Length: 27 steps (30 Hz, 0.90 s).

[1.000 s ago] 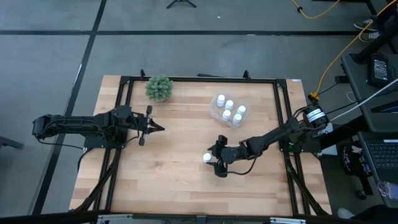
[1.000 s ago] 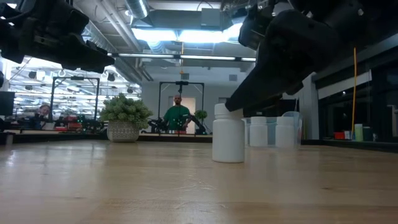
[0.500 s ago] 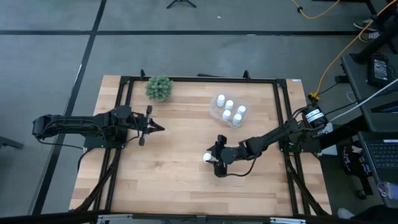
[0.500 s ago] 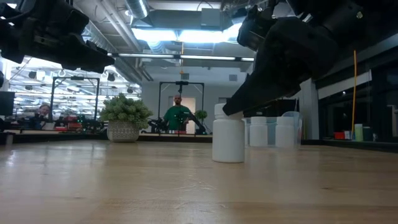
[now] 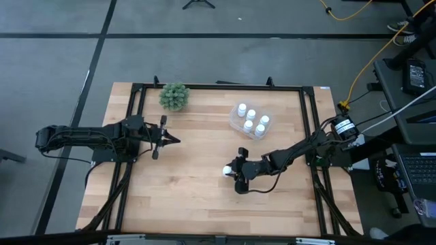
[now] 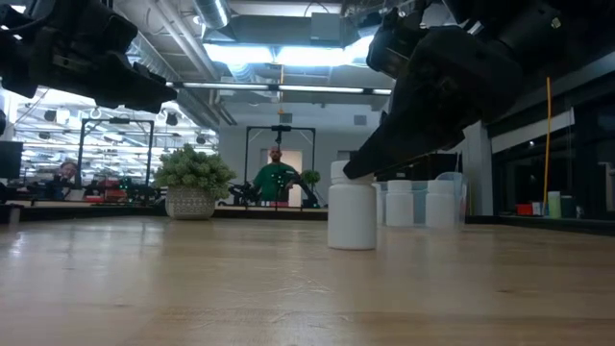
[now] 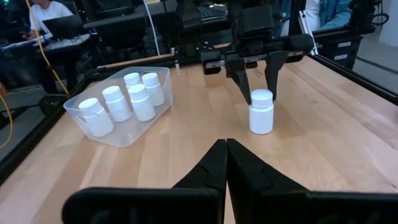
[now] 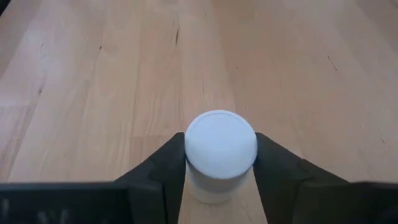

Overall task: Pick and place pill bottles into a basket
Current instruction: Put the white pill bottle into the transparent bin

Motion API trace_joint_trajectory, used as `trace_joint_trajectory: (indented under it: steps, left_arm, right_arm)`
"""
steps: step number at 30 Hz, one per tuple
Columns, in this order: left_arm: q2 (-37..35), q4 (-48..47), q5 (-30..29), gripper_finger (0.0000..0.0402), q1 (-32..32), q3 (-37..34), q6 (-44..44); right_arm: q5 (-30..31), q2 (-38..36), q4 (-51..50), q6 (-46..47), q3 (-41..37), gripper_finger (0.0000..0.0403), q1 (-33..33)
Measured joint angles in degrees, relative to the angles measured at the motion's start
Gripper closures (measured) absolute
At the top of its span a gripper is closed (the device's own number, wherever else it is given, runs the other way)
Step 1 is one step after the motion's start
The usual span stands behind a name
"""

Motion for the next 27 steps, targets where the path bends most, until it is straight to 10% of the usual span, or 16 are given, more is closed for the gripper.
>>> trace_joint_trajectory:
  steps: [16, 27]
  left_arm:
    - [0.0, -0.1, 0.0, 0.0400, 0.0, 0.0, 0.0]
    - [0.0, -0.4, 0.0, 0.0400, 0.0, 0.0, 0.0]
  right_arm:
    - [-1.0, -0.6, 1.3, -0.6, 0.0, 0.0254, -0.3]
    - [-12.7, -3.2, 0.1, -5.8, 1.4, 0.0254, -6.7]
